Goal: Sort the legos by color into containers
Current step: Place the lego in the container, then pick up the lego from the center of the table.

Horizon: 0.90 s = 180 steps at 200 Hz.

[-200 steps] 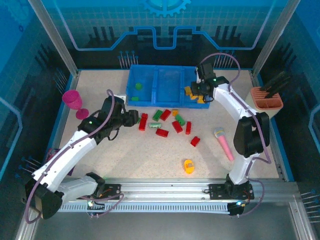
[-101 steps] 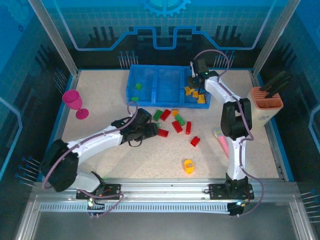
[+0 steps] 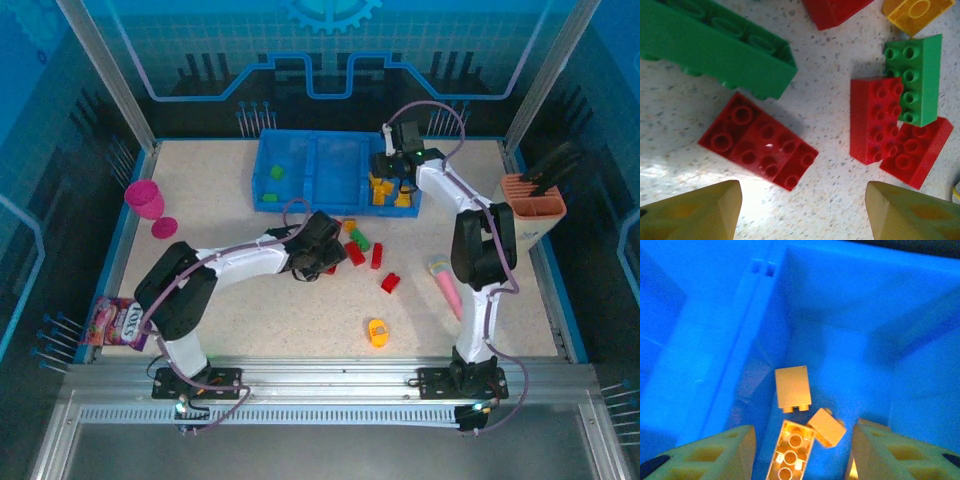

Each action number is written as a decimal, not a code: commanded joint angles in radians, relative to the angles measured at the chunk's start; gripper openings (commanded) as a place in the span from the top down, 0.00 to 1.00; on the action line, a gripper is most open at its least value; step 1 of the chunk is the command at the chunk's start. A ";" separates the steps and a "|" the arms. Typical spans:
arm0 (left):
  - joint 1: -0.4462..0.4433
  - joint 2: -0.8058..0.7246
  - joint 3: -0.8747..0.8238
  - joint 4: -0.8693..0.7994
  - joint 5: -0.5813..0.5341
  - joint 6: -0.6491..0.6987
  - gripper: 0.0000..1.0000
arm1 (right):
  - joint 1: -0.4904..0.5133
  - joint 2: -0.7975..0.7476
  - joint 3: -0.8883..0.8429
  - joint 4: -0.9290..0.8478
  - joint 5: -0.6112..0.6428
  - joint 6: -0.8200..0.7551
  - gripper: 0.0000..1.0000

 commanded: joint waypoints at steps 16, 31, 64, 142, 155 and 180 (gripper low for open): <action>-0.006 0.064 0.093 -0.153 -0.038 -0.038 0.32 | -0.007 -0.137 -0.090 0.089 -0.065 0.024 0.45; -0.006 0.086 0.120 -0.204 -0.043 -0.042 0.32 | -0.004 -0.172 -0.122 0.110 -0.087 0.031 0.45; -0.012 0.108 0.172 -0.304 -0.073 -0.033 0.31 | 0.011 -0.225 -0.163 0.133 -0.108 0.004 0.44; -0.012 0.214 0.258 -0.309 -0.111 -0.020 0.29 | 0.012 -0.270 -0.228 0.148 -0.154 0.015 0.41; -0.010 0.235 0.274 -0.315 -0.117 -0.016 0.28 | 0.012 -0.282 -0.245 0.149 -0.156 0.016 0.41; -0.005 0.257 0.274 -0.313 -0.102 -0.012 0.29 | 0.011 -0.302 -0.264 0.148 -0.160 0.014 0.41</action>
